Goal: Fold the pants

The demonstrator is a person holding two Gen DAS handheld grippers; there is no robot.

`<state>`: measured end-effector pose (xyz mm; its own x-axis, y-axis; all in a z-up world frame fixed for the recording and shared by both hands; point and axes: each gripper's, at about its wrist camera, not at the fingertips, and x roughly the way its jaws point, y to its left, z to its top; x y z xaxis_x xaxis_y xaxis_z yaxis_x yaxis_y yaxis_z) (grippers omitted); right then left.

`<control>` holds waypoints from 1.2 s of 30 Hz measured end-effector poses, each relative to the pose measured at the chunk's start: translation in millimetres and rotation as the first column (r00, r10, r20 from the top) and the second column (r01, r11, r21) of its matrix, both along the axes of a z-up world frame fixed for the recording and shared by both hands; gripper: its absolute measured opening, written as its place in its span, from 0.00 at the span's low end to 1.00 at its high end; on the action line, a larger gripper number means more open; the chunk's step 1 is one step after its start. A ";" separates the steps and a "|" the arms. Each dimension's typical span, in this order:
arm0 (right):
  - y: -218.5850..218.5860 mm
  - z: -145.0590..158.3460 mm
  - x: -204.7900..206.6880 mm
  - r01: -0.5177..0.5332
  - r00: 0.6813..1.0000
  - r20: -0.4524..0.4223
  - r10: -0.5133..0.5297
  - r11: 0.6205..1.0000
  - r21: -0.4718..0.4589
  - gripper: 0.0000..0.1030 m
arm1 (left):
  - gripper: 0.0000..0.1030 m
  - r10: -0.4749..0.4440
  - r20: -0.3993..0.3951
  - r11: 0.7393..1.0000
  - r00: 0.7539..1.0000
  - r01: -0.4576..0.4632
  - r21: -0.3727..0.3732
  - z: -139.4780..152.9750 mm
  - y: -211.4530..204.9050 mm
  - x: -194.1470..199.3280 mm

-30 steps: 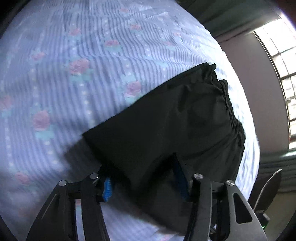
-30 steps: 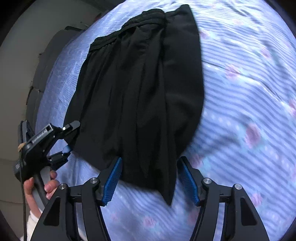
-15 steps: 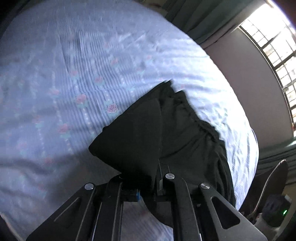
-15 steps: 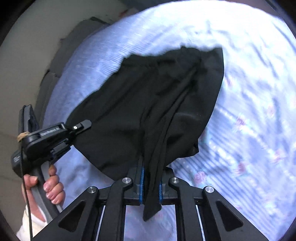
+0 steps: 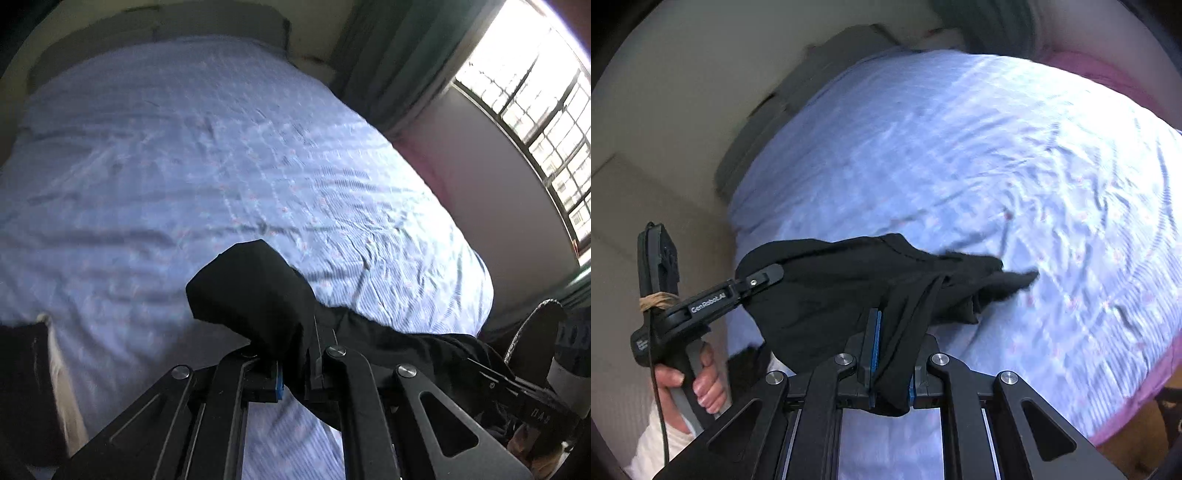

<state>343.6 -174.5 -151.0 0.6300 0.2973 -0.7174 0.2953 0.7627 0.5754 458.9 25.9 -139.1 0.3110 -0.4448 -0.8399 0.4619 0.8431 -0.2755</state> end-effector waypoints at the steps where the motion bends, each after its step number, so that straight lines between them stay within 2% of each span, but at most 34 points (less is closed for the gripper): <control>1: 4.9 5.7 -9.0 -0.031 1.000 0.005 0.031 1.000 0.003 0.12 | 0.08 0.025 0.005 1.000 1.000 -0.024 -0.019 7.9 14.1 -18.1; 4: 24.0 25.9 -35.0 -0.134 0.991 0.025 0.134 0.991 0.012 0.12 | 0.08 0.141 -0.009 0.988 0.990 -0.142 -0.058 21.3 52.7 -60.3; 7: 46.0 37.2 -66.0 -0.235 0.971 0.050 0.233 0.972 0.026 0.12 | 0.08 0.308 -0.050 0.943 0.950 -0.312 -0.115 32.3 105.5 -112.4; 10: 71.4 50.3 -84.2 -0.327 0.942 0.089 0.324 0.945 0.023 0.12 | 0.08 0.411 -0.045 0.896 0.910 -0.413 -0.161 41.7 148.8 -155.8; 15: 120.7 63.1 -103.9 -0.434 0.897 0.108 0.428 0.900 0.033 0.12 | 0.08 0.526 -0.034 0.833 0.850 -0.523 -0.182 54.7 213.0 -215.0; 19: 176.5 77.1 -117.0 -0.514 0.853 0.122 0.508 0.857 0.023 0.12 | 0.08 0.577 -0.013 0.795 0.817 -0.565 -0.219 66.8 272.0 -248.1; 21: 204.8 80.1 -122.4 -0.530 0.843 0.125 0.523 0.848 0.028 0.12 | 0.08 0.584 -0.008 0.789 0.812 -0.570 -0.231 69.7 299.1 -255.1; 24: 246.9 82.8 -124.3 -0.523 0.849 0.115 0.515 0.851 0.051 0.12 | 0.08 0.576 0.000 0.792 0.817 -0.559 -0.248 78.9 353.0 -250.2; 26: 275.7 85.7 -127.5 -0.497 0.866 0.107 0.489 0.865 0.064 0.12 | 0.08 0.555 0.002 0.804 0.832 -0.536 -0.256 86.8 380.7 -246.2; 30: 324.1 93.4 -125.5 -0.476 0.876 0.133 0.464 0.875 0.082 0.12 | 0.08 0.534 0.028 0.819 0.845 -0.508 -0.266 104.3 430.0 -231.8; 36: 371.4 113.4 -105.5 -0.474 0.872 0.187 0.453 0.876 0.085 0.12 | 0.08 0.515 0.072 0.830 0.854 -0.475 -0.294 126.5 467.9 -197.3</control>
